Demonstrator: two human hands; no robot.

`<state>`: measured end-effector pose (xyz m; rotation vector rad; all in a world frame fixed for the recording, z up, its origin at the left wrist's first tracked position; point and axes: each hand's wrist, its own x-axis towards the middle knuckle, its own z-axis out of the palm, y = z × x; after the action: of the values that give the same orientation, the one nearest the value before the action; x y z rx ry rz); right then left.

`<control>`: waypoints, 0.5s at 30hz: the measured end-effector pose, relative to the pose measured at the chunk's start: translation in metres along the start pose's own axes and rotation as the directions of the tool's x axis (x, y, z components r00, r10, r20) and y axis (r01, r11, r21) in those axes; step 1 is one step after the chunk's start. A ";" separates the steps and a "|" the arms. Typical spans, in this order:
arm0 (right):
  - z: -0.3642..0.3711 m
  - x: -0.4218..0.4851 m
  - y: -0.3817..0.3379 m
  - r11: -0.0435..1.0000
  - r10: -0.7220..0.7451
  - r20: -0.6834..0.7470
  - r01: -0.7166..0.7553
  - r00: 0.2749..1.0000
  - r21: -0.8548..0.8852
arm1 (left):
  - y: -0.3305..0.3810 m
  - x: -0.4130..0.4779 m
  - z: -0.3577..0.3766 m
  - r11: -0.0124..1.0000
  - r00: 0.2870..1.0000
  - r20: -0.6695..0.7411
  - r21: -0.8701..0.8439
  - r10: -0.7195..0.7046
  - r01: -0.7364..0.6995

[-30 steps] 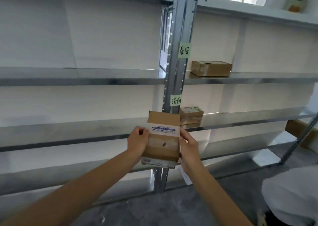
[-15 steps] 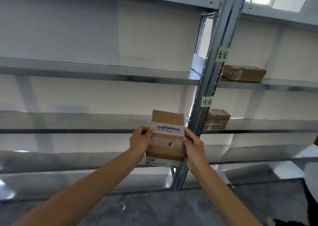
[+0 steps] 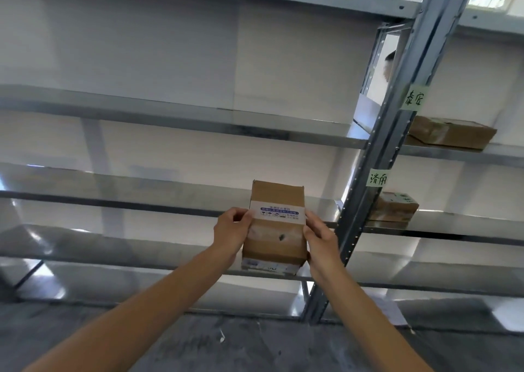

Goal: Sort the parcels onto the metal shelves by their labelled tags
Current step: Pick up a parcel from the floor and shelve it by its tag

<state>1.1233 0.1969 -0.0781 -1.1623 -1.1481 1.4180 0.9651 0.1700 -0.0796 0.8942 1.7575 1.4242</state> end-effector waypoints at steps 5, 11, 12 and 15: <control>0.007 0.012 -0.005 1.000 -0.017 0.050 0.018 0.999 -0.015 | 0.005 0.012 -0.004 1.000 1.000 -0.020 0.002 0.003 -0.003; 0.018 0.025 -0.014 1.000 -0.014 0.079 0.014 0.997 -0.007 | 0.017 0.023 -0.011 1.000 0.999 -0.044 -0.016 0.010 -0.010; 0.027 0.028 -0.016 1.000 -0.014 0.100 0.016 0.995 -0.016 | 0.018 0.027 -0.018 0.999 0.997 -0.068 -0.025 0.021 -0.023; 0.042 0.031 -0.019 0.997 -0.046 0.141 0.053 0.989 -0.047 | 0.018 0.034 -0.031 0.997 0.995 -0.073 -0.036 0.063 -0.065</control>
<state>1.0800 0.2259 -0.0576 -1.0750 -1.3086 1.4580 0.9228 0.1857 -0.0599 0.8960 1.7620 1.5443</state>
